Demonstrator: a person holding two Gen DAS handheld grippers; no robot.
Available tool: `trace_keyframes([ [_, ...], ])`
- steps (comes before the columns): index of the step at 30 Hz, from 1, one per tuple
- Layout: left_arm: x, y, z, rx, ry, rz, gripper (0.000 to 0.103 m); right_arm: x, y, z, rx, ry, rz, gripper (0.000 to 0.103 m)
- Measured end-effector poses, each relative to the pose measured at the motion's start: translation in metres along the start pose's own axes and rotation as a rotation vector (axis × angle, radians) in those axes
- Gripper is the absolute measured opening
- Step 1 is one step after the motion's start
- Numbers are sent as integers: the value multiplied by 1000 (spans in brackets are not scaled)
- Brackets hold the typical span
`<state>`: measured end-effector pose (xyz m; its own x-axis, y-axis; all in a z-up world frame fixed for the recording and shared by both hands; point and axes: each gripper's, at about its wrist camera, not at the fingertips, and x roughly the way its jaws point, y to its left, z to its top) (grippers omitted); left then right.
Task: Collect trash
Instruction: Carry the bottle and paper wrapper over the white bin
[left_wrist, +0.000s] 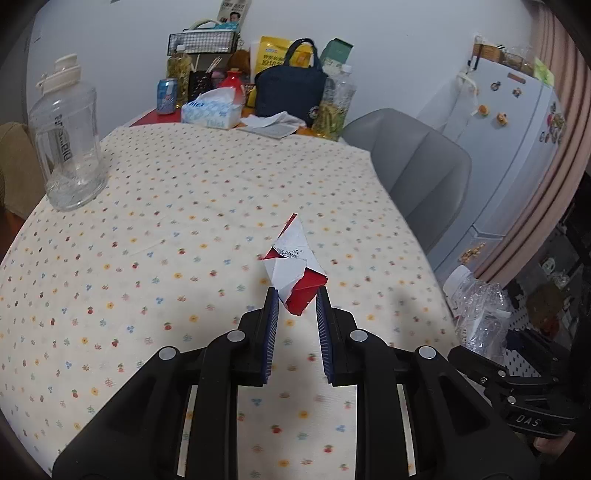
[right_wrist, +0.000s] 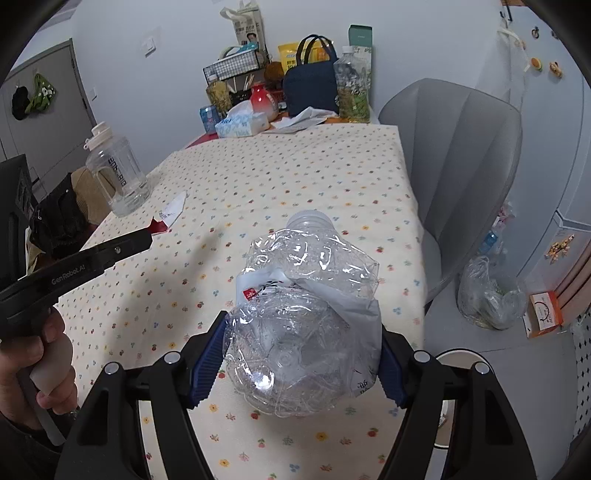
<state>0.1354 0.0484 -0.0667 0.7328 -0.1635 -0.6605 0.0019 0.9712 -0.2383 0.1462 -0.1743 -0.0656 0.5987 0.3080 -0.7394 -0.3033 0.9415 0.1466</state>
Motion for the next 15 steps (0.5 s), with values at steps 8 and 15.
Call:
trace_keyframes([
  [8, -7, -35, 2, 49, -11, -59, 21, -19, -25, -2, 37, -36, -23, 70],
  [15, -8, -52, -1, 81, -2, -82, 21, -21, -42, -7, 72, -39, -46, 70],
])
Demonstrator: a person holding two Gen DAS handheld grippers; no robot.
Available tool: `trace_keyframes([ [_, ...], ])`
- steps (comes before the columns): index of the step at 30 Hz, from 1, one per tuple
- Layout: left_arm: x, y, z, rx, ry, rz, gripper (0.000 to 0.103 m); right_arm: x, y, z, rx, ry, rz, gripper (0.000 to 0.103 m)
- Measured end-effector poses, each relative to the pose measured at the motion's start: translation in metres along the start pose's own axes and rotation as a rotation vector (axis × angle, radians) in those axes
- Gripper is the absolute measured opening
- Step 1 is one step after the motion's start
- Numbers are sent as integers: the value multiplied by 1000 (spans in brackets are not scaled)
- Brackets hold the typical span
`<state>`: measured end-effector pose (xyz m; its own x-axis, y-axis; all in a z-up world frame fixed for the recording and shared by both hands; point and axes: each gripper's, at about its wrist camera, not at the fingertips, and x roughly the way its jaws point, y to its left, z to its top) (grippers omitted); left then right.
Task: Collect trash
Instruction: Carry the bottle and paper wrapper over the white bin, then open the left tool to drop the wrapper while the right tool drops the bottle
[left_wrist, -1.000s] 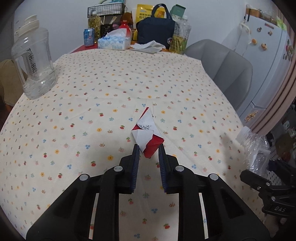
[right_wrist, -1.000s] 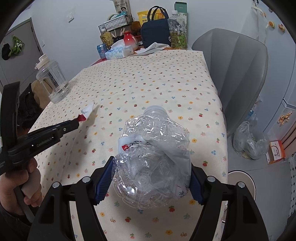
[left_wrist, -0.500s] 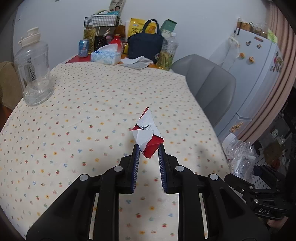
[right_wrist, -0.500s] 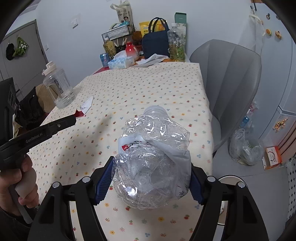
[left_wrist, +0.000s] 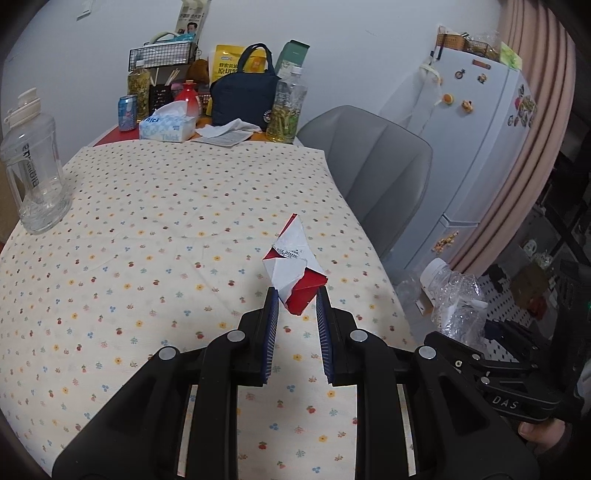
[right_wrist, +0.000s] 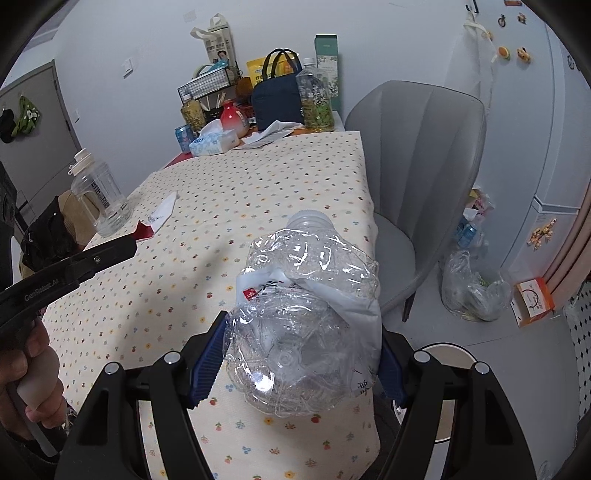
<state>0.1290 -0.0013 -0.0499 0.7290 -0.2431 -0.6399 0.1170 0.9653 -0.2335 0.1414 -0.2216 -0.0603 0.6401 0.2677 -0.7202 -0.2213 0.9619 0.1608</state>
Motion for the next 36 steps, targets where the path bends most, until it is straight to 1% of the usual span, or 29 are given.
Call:
trace_keyframes([
  [4, 1, -6, -1, 5, 4, -14, 21, -6, -6, -3, 14, -8, -8, 70],
  [8, 3, -21, -1, 26, 8, -41, 21, -17, -13, -5, 10, -22, -24, 70],
  [16, 18, -62, 1, 83, 36, -97, 21, -35, -55, -13, 71, -42, -73, 70],
  [20, 38, -91, -3, 118, 73, -142, 21, -41, -82, -19, 109, -43, -111, 70],
  [28, 92, -164, -22, 212, 194, -233, 21, -48, -148, -34, 217, -43, -188, 70],
  [36, 144, -226, -40, 297, 311, -282, 21, -46, -213, -58, 326, -24, -232, 70],
])
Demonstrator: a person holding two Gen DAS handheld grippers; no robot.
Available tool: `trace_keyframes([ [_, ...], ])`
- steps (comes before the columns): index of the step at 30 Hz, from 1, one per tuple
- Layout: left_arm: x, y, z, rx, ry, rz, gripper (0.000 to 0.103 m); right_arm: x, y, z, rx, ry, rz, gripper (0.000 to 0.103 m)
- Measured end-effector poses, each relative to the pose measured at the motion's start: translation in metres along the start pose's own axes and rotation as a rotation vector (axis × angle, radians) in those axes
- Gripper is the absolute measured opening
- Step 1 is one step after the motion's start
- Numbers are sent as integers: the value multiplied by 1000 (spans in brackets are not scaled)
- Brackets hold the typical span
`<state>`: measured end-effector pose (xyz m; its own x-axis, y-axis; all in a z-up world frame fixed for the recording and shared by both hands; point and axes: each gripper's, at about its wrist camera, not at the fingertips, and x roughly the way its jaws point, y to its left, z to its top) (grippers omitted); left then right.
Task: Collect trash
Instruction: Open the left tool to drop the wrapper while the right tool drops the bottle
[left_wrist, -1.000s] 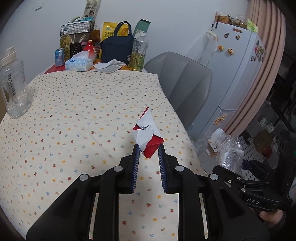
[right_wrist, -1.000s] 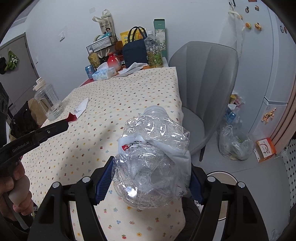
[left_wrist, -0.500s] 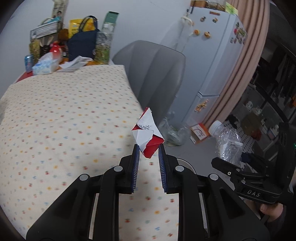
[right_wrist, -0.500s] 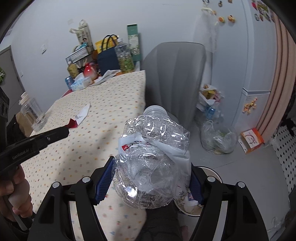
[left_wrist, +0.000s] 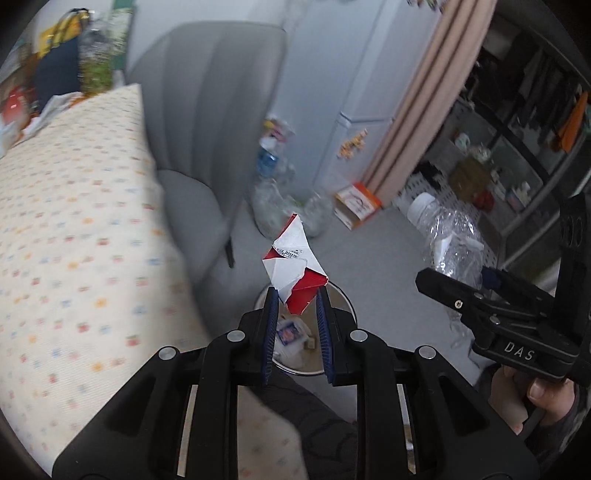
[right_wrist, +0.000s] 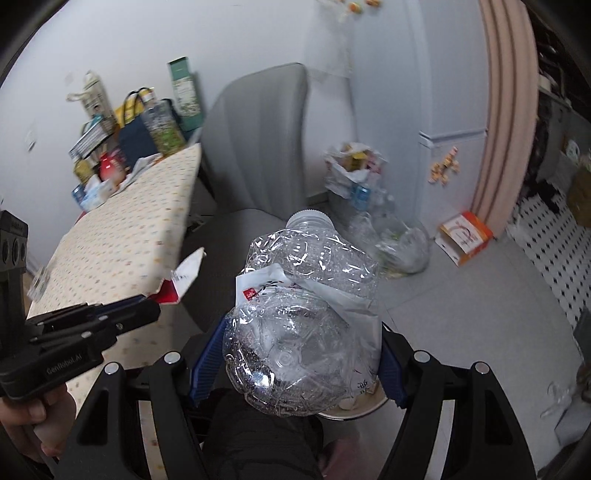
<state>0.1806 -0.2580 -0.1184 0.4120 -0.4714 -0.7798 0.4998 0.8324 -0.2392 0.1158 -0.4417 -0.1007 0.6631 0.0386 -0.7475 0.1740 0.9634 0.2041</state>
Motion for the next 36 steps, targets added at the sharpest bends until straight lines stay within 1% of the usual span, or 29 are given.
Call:
trace_keyframes([
  [8, 65, -37, 5, 44, 119, -42, 21, 19, -55, -11, 89, 36, -33, 70],
  [12, 94, -50, 7, 61, 171, -45, 21, 27, -75, -15, 125, 49, -45, 70],
  [18, 129, -62, 8, 83, 253, -56, 22, 36, -94, -19, 159, 67, -59, 70],
  [19, 135, -64, 8, 91, 269, -53, 32, 38, -96, -20, 162, 69, -61, 70],
  [20, 139, -65, 8, 93, 281, -47, 57, 40, -98, -21, 165, 72, -62, 70],
  [22, 135, -60, 8, 83, 259, -38, 76, 45, -102, -23, 173, 82, -65, 70],
  [24, 128, -56, 10, 74, 240, -32, 78, 50, -102, -25, 174, 90, -65, 70],
  [26, 122, -49, 13, 72, 229, -8, 79, 55, -101, -26, 172, 100, -64, 70],
  [27, 115, -44, 15, 65, 212, 11, 80, 59, -100, -27, 170, 107, -62, 70],
  [29, 101, -33, 19, 36, 179, 26, 84, 66, -96, -29, 164, 120, -57, 70],
  [34, 64, -5, 24, -12, 103, 55, 85, 85, -84, -29, 147, 145, -38, 70],
  [36, 47, 6, 24, -35, 70, 65, 85, 96, -76, -29, 126, 149, -12, 71],
])
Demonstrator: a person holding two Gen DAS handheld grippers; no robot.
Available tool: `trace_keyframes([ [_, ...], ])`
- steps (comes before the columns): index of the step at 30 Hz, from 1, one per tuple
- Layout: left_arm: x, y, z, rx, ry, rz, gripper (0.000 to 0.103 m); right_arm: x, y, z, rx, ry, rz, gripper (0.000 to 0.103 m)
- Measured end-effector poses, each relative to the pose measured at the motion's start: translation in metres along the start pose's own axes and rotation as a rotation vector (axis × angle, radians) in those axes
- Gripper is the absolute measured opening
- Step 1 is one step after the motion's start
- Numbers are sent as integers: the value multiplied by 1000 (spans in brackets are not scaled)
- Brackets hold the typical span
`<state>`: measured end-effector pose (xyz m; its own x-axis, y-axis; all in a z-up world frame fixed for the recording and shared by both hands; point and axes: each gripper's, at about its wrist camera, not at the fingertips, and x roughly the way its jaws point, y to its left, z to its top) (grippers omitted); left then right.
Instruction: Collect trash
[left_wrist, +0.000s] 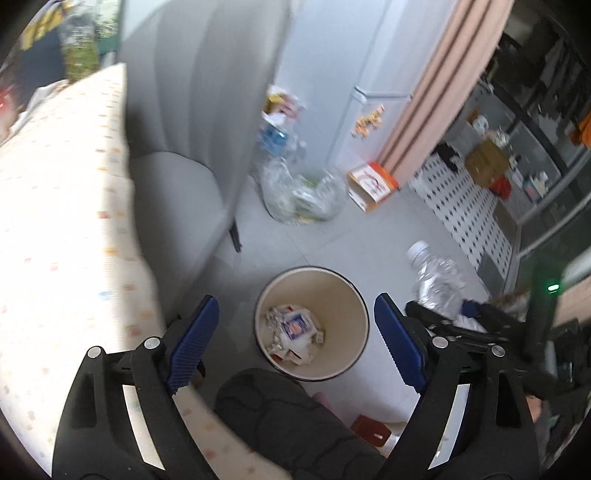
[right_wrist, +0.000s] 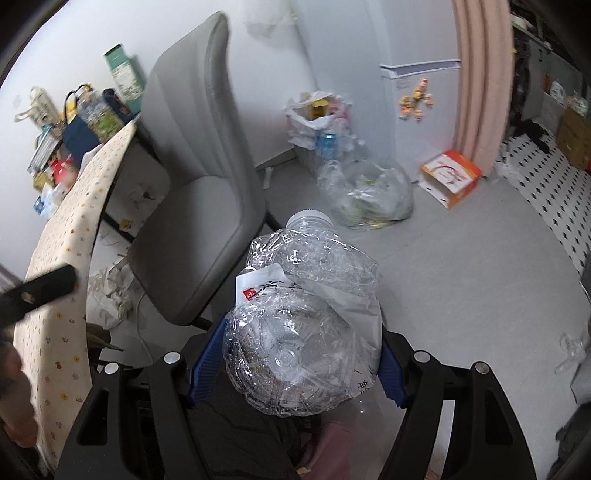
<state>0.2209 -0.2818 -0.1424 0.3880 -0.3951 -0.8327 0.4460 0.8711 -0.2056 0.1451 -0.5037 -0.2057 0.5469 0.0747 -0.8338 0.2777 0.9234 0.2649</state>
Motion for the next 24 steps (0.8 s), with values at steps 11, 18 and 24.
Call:
trace_keyframes([
  [11, -69, 62, -14, -133, -119, 47, 89, -4, 10, -1, 4, 0, -33, 87],
  [18, -96, 72, -25, -153, -167, 50, 89, -39, 38, 4, -48, -54, -11, 90],
  [24, -125, 86, -40, -177, -215, 77, 92, -72, 71, 8, -101, -115, 36, 95],
])
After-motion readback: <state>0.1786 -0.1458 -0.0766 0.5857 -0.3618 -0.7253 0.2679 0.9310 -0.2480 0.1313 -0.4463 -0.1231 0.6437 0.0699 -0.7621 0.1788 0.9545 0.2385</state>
